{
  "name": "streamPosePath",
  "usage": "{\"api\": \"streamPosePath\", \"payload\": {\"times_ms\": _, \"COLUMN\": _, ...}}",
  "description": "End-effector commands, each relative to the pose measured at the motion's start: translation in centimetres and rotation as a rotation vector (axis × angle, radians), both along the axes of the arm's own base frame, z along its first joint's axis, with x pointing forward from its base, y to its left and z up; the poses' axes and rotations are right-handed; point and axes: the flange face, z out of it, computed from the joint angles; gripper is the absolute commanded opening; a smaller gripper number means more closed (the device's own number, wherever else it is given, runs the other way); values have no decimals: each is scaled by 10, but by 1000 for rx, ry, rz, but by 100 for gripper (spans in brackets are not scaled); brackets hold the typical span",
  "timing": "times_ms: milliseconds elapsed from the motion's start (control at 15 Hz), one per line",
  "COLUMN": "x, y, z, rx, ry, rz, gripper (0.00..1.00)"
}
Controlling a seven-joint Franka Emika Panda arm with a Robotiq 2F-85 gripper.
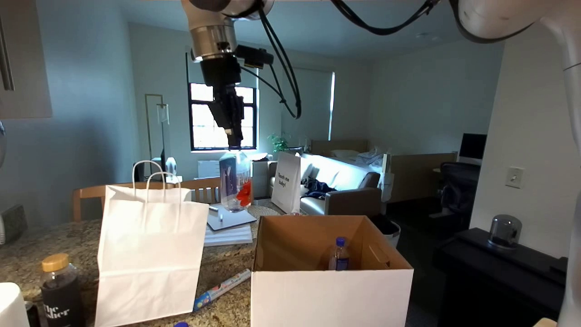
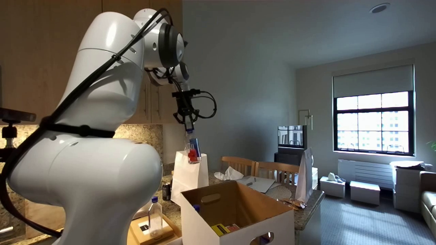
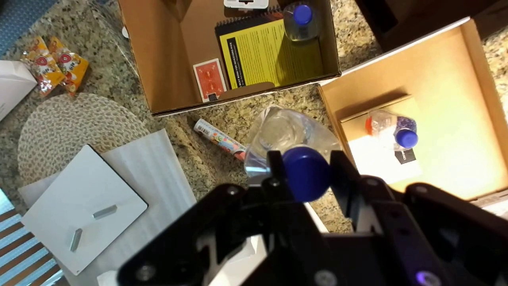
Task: Remove two bottles from the box
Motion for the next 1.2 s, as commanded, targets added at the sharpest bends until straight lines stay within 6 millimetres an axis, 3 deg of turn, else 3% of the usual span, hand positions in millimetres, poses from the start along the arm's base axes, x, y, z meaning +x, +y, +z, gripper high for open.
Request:
{"api": "streamPosePath", "payload": {"times_ms": 0, "x": 1, "y": 1, "z": 1, "rx": 0, "ry": 0, "rz": -1, "gripper": 33}}
{"api": "streamPosePath", "payload": {"times_ms": 67, "x": 3, "y": -5, "z": -10, "rx": 36, "ry": 48, "rz": 23, "gripper": 15}}
{"api": "streamPosePath", "payload": {"times_ms": 267, "x": 2, "y": 7, "z": -25, "rx": 57, "ry": 91, "rz": 135, "gripper": 15}}
{"api": "streamPosePath", "payload": {"times_ms": 600, "x": 0, "y": 36, "z": -30, "rx": 57, "ry": 120, "rz": 400, "gripper": 15}}
{"api": "streamPosePath", "payload": {"times_ms": 867, "x": -26, "y": 75, "z": -39, "rx": 47, "ry": 157, "rz": 591, "gripper": 15}}
{"api": "streamPosePath", "payload": {"times_ms": 1133, "x": -59, "y": 127, "z": -60, "rx": 45, "ry": 150, "rz": 687, "gripper": 15}}
